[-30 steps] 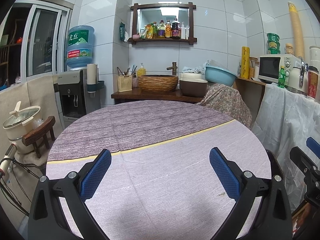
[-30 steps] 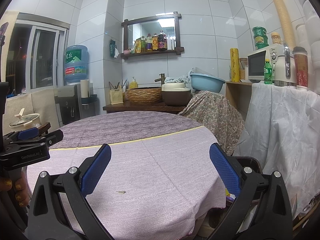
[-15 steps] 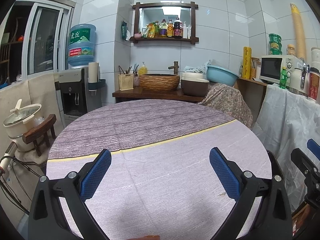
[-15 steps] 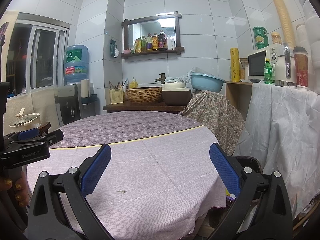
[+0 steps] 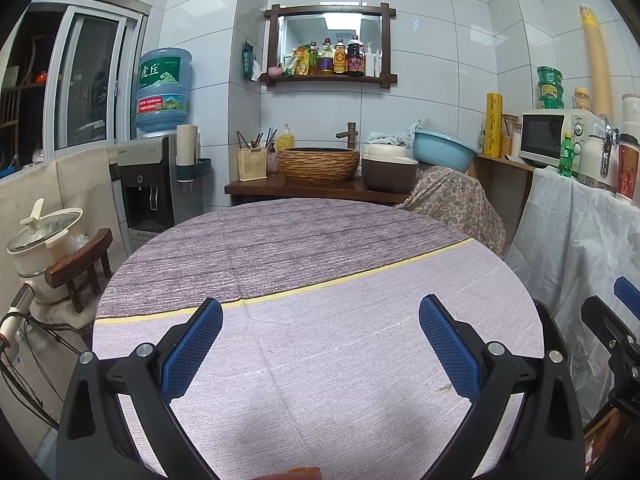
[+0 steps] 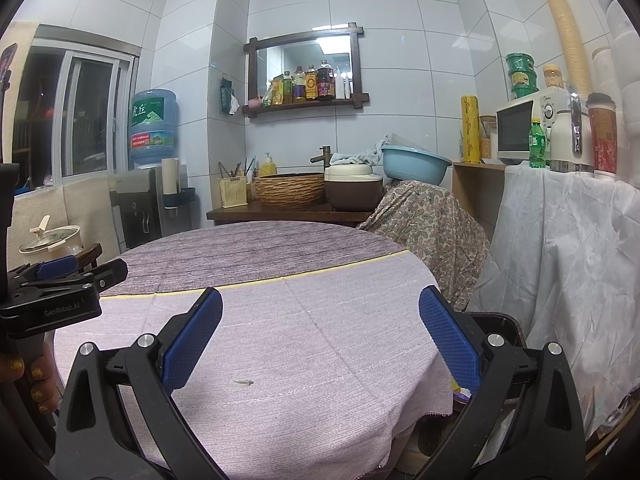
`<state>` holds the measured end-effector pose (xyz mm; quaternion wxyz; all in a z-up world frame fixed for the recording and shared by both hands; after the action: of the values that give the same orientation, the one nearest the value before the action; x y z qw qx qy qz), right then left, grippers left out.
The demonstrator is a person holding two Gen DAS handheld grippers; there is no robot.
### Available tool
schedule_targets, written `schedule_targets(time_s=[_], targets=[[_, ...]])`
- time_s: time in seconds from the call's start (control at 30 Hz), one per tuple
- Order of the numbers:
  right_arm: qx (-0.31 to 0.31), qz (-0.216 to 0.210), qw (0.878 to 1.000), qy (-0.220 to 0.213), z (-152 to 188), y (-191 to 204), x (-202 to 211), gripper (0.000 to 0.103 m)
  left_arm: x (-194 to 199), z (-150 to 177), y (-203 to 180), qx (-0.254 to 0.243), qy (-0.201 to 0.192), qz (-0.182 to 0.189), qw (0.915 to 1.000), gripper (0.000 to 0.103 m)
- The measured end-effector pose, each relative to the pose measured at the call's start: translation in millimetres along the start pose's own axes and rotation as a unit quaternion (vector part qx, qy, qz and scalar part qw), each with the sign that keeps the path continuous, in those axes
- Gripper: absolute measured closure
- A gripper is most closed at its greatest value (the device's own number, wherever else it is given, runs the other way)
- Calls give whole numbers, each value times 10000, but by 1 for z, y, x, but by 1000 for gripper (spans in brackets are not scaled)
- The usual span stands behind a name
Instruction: Collect trash
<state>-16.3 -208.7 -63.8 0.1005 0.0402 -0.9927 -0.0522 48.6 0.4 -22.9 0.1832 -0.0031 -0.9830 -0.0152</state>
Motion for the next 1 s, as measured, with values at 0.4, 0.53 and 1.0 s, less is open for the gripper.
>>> schedule_targets(time_s=[0.4,0.53,1.0], targets=[[-7,0,10000,7,1,1,0,6,0,0,0,-11,12,1,10000,5],[-4,3,10000,8,1,1,0,6,0,0,-1,-3,4,-2,10000,5],[-4,0,10000,9,1,1,0,6,-1,2,0,13,-11,11,10000,5]])
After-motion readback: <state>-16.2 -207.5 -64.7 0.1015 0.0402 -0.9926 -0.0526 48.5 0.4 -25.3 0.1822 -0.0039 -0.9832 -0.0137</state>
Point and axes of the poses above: each gripper's, at about its wrist camera, not at the fingertips, and x roughly against the way its jaws point, y to its left, z to its underside, the point moved 8 cm from there along -x, roughly the way its jaws point, and after that the axes turned 3 degrees about -x, right-handed, at the moved point
